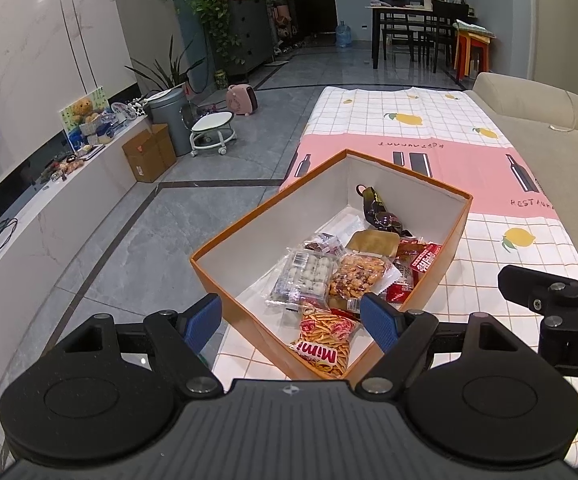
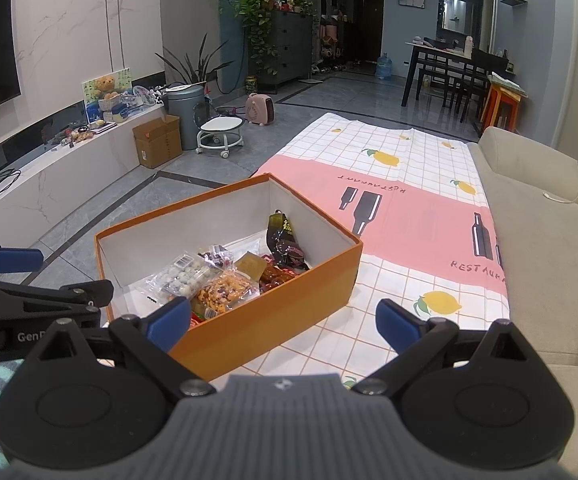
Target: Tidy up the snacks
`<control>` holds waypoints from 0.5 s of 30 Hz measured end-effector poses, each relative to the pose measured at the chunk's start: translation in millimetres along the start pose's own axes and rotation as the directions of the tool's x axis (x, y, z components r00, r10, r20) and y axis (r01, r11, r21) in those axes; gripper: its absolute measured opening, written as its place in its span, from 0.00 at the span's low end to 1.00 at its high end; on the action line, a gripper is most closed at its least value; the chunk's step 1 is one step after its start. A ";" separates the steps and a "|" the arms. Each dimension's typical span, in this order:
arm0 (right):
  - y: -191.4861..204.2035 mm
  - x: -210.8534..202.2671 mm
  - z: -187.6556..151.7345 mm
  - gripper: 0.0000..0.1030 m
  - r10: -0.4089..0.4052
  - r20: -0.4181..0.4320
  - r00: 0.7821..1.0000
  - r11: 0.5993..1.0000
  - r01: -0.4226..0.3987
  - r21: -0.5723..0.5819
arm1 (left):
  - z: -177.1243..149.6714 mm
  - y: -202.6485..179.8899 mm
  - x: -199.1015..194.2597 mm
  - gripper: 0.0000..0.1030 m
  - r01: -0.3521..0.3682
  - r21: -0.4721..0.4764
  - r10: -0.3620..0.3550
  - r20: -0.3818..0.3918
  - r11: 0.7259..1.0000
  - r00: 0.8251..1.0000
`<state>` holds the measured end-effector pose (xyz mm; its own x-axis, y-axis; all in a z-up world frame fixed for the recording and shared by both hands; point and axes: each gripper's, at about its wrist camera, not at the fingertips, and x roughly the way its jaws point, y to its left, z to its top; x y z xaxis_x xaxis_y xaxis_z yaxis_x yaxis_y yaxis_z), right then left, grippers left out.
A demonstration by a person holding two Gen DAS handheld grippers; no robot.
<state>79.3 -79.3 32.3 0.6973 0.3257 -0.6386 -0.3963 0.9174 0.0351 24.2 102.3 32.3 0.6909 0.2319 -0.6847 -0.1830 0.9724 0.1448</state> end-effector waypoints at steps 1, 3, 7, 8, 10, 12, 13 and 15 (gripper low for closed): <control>0.0 0.0 0.0 0.93 0.000 0.000 1.000 1.000 0.000 0.000 | -0.2 0.7 -0.4 0.90 0.000 0.000 0.000 0.000 1.000 1.000; -0.2 0.1 -0.1 0.93 0.000 -0.001 1.000 1.000 0.000 0.000 | 0.0 -0.1 0.1 0.90 -0.001 0.000 0.001 -0.001 1.000 1.000; 0.3 0.0 0.0 0.93 -0.002 -0.002 1.000 1.000 0.002 0.000 | 1.1 0.0 -0.3 0.90 -0.006 0.001 0.006 -0.004 1.000 1.000; 0.5 -0.1 -0.2 0.93 0.000 -0.004 1.000 1.000 0.000 -0.001 | 1.3 0.5 -0.4 0.90 -0.009 -0.002 0.009 -0.005 1.000 1.000; 0.3 -0.1 -0.4 0.93 0.000 -0.004 1.000 1.000 0.000 -0.002 | 1.6 2.2 -0.2 0.90 -0.012 -0.011 0.012 -0.009 1.000 1.000; 0.4 0.4 -1.4 0.93 -0.002 -0.006 1.000 1.000 0.002 -0.003 | 1.6 3.7 0.1 0.90 -0.013 -0.015 0.013 -0.010 1.000 1.000; 0.7 0.7 -1.9 0.93 -0.003 -0.007 1.000 1.000 0.003 -0.003 | 1.6 4.3 0.0 0.90 -0.015 -0.016 0.015 -0.010 1.000 1.000; 1.2 0.8 -2.4 0.93 -0.004 -0.009 1.000 1.000 0.004 -0.003 | 1.6 3.6 1.1 0.90 -0.017 -0.014 0.017 -0.009 1.000 1.000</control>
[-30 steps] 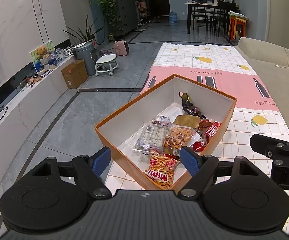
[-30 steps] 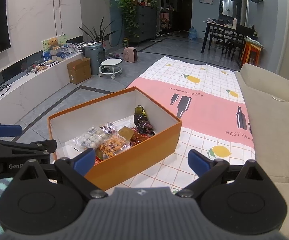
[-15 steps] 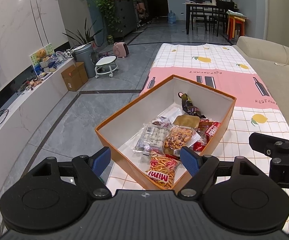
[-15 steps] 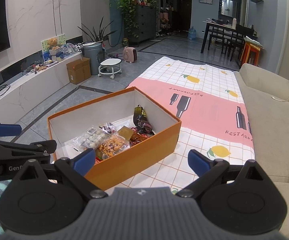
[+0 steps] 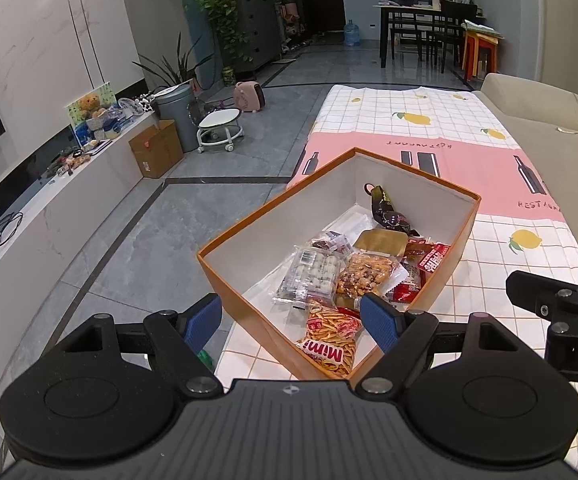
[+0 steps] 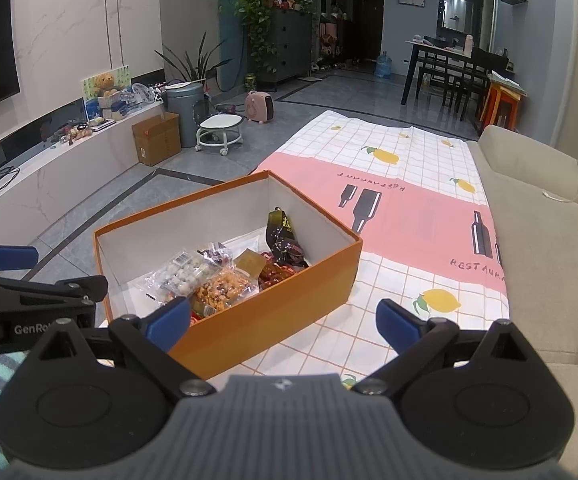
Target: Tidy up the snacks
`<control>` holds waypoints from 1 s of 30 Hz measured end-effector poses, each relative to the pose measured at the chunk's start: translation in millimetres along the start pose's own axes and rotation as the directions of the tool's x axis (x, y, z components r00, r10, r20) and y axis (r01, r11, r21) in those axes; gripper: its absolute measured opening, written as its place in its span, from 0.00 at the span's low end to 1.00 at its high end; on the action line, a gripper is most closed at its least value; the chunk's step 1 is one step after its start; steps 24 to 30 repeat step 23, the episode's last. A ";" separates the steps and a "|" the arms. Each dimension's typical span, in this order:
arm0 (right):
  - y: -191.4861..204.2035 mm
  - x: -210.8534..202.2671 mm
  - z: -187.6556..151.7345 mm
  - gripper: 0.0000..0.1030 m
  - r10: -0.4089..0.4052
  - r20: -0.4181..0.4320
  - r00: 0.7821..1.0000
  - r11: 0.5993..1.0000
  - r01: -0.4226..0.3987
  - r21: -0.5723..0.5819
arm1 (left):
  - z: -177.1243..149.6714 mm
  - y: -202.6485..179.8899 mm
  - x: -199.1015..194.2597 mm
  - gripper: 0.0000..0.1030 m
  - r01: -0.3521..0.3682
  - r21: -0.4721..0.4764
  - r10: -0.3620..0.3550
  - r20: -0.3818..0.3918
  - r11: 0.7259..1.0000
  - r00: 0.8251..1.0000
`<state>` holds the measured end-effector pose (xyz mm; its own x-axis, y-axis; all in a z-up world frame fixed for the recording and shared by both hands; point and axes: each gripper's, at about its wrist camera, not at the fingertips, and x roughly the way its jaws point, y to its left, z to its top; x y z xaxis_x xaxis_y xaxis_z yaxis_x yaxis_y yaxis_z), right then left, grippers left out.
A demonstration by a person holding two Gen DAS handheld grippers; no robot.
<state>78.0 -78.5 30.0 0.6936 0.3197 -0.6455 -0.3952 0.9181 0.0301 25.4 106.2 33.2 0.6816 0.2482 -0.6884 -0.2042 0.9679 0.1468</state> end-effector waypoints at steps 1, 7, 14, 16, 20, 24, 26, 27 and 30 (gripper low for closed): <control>-0.1 0.5 -0.2 0.93 0.000 -0.001 1.000 1.000 0.000 0.000 | 0.1 0.2 -0.2 0.90 0.000 0.001 0.000 0.000 1.000 1.000; 3.3 0.4 1.0 0.93 -0.001 -0.002 1.000 1.000 0.001 -0.006 | 0.3 0.4 -0.7 0.90 0.002 0.007 -0.002 0.003 1.000 1.000; 3.3 0.3 1.1 0.93 -0.002 -0.001 1.000 1.000 0.002 -0.005 | 0.4 -0.4 -0.5 0.90 0.002 0.006 -0.002 0.003 1.000 1.000; 3.2 0.2 1.2 0.94 -0.001 -0.001 1.000 1.000 0.001 -0.005 | 0.4 0.0 -0.5 0.90 0.002 0.007 -0.002 0.004 1.000 1.000; 3.1 0.3 1.2 0.94 -0.001 -0.001 1.000 1.000 0.001 -0.005 | 1.7 1.4 -1.2 0.90 0.014 0.005 -0.014 0.007 1.000 1.000; 3.0 0.4 1.1 0.94 -0.002 -0.001 1.000 1.000 0.002 -0.005 | 2.7 1.9 -1.8 0.90 0.012 0.004 -0.012 0.008 1.000 1.000; 3.0 0.4 1.1 0.94 -0.002 -0.001 1.000 1.000 0.002 -0.005 | 2.7 1.9 -1.8 0.90 0.012 0.004 -0.012 0.008 1.000 1.000; 3.0 0.4 1.1 0.94 -0.002 -0.001 1.000 1.000 0.002 -0.005 | 2.7 1.9 -1.8 0.90 0.012 0.004 -0.012 0.008 1.000 1.000; 3.0 0.4 1.1 0.94 -0.002 -0.001 1.000 1.000 0.002 -0.005 | 2.7 1.9 -1.8 0.90 0.012 0.004 -0.012 0.008 1.000 1.000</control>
